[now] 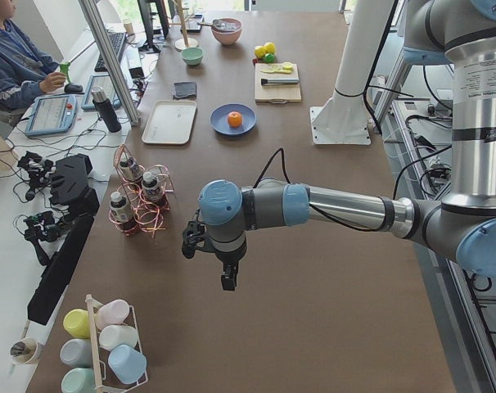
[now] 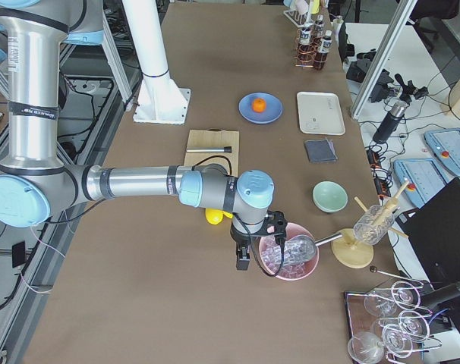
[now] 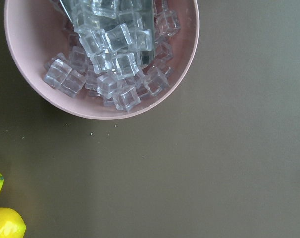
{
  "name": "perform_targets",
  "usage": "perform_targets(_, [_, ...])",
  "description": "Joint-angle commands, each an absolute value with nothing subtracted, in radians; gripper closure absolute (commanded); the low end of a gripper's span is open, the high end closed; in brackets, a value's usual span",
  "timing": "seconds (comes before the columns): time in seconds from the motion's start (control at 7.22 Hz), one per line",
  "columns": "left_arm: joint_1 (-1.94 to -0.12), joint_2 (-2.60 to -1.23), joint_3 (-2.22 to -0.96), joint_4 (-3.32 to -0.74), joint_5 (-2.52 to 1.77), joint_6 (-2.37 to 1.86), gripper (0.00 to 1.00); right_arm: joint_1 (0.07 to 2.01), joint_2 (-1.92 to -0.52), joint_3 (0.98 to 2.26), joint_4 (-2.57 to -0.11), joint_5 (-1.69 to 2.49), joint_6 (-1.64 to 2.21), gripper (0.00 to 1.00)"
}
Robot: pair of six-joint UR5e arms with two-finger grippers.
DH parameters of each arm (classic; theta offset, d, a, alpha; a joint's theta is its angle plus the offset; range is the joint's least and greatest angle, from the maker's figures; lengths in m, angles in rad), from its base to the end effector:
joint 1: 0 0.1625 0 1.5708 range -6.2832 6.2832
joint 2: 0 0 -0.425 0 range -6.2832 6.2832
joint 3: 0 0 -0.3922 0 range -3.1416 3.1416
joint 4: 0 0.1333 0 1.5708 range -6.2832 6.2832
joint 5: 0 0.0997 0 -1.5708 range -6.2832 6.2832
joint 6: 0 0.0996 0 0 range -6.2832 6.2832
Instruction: Pick orange to plate
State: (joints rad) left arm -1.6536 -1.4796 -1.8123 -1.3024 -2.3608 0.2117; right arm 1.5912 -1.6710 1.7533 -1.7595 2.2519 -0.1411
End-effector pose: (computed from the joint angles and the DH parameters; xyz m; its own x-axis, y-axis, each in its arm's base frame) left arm -0.0987 -0.4331 0.6084 0.6963 0.0695 -0.7144 -0.0656 0.9973 0.0330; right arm 0.0795 -0.4377 0.6407 0.7705 -0.0579 0.6348 0.0890 0.9959 -0.0171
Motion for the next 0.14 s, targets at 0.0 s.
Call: perform_targets(0.0, [-1.654, -1.479, -1.810, -1.302, -2.361, 0.212, 0.02, 1.592, -1.671, 1.753, -1.759, 2.252, -0.141, 0.00])
